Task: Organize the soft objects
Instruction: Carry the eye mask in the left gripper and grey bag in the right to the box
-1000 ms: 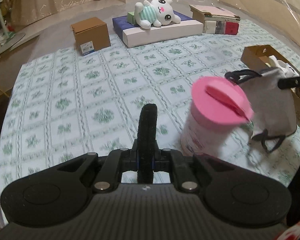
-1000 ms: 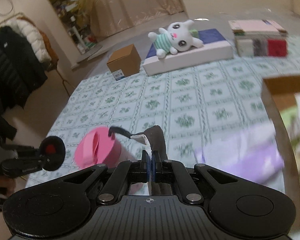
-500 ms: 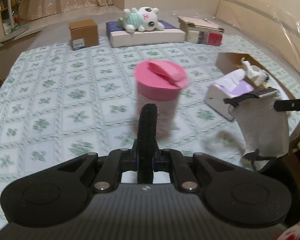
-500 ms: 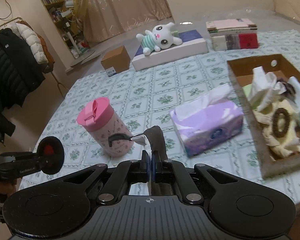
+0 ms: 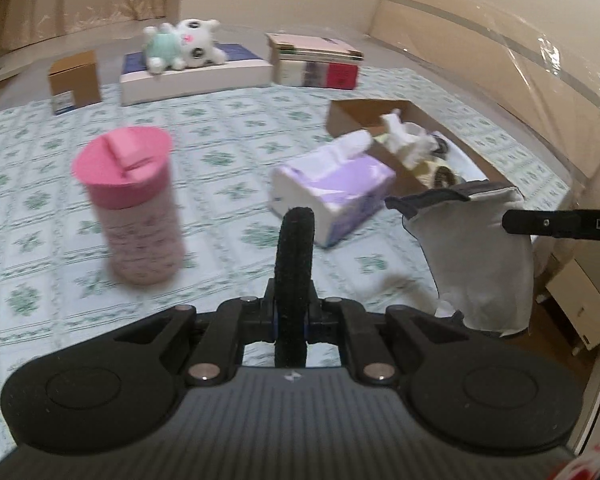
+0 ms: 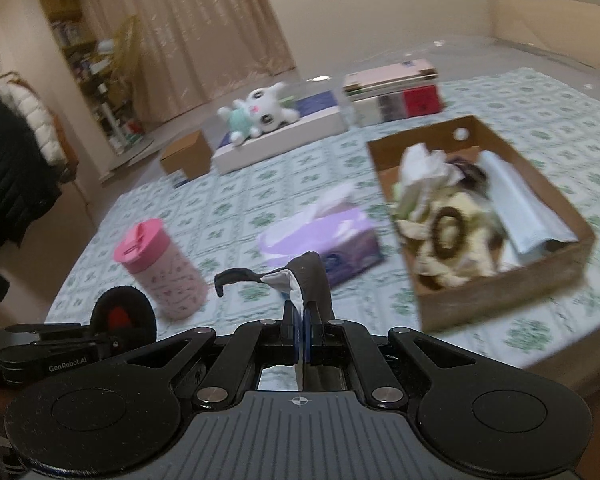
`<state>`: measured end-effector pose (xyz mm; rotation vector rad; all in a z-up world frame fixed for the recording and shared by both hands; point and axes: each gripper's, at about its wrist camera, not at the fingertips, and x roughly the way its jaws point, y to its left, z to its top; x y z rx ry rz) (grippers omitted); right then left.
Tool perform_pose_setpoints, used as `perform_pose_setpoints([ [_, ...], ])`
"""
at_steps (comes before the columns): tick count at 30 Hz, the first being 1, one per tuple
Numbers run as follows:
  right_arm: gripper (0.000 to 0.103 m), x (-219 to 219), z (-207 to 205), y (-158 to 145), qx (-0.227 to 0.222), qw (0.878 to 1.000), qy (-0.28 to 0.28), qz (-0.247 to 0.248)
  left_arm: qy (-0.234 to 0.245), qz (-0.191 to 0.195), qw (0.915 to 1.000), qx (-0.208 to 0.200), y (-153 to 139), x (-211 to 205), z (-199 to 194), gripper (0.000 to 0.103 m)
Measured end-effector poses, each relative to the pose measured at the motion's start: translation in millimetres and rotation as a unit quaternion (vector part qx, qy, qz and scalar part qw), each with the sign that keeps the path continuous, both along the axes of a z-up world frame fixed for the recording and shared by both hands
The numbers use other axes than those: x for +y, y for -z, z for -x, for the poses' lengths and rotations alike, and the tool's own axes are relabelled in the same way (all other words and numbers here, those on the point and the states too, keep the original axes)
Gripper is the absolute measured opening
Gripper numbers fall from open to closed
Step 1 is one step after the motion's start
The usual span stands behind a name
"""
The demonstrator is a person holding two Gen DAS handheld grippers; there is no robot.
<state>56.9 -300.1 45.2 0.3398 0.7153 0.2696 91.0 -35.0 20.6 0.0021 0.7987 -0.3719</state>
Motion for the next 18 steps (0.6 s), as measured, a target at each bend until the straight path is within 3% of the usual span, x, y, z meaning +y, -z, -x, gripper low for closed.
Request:
perform_pose_setpoints([
  [18,0.003,-98.4,26.8,8.3,0.000,0.996,0.091,0.007,0.071,0.011,0.9973,0.017,4.8,-113.7,-24.7,0.009],
])
